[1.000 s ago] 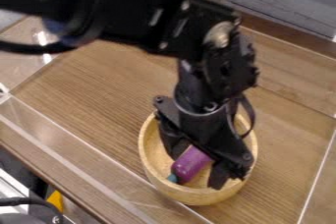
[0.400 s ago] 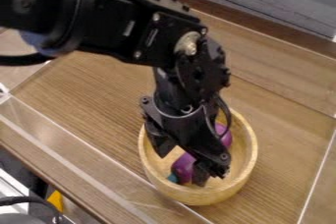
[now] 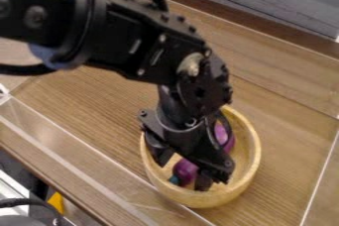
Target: Remove the purple eggplant from inside the brown bowl and put it on the table
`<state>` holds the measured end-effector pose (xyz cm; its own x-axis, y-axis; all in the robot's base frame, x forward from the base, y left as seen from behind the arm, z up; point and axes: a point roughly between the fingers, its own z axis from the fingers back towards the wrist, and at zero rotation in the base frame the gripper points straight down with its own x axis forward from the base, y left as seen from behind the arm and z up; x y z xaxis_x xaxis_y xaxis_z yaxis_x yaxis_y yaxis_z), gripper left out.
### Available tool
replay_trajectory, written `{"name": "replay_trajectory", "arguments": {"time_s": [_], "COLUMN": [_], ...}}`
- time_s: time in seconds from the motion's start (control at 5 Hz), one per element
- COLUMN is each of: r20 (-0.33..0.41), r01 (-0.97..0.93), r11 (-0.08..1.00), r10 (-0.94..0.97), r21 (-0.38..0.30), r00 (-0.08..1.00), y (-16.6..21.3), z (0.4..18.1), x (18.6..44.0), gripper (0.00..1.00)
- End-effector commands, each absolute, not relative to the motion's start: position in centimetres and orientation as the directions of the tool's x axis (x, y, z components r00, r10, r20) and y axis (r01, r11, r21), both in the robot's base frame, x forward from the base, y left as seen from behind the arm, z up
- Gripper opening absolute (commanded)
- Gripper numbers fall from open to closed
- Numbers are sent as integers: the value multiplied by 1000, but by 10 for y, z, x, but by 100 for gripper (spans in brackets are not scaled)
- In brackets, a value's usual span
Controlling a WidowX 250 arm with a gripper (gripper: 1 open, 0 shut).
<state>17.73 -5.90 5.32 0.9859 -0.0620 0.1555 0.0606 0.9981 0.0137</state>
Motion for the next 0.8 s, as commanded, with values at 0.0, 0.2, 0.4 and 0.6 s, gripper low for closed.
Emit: {"name": "replay_trajectory", "arguments": {"time_s": [0.0,0.2,0.4,0.6], "r20": [175,174,172,168], "r01": [29,74,120,223], "r11": [999,997,993,975], "r10": [-31,-75,-120,-220], "r21": [14,13,10,4], "r00": [984,982,978,961], "y": [-56,-53,-49,-47], "z": [48,48,50,53], "x": [179,184,188,191], "gripper": [0,0,0,0]}}
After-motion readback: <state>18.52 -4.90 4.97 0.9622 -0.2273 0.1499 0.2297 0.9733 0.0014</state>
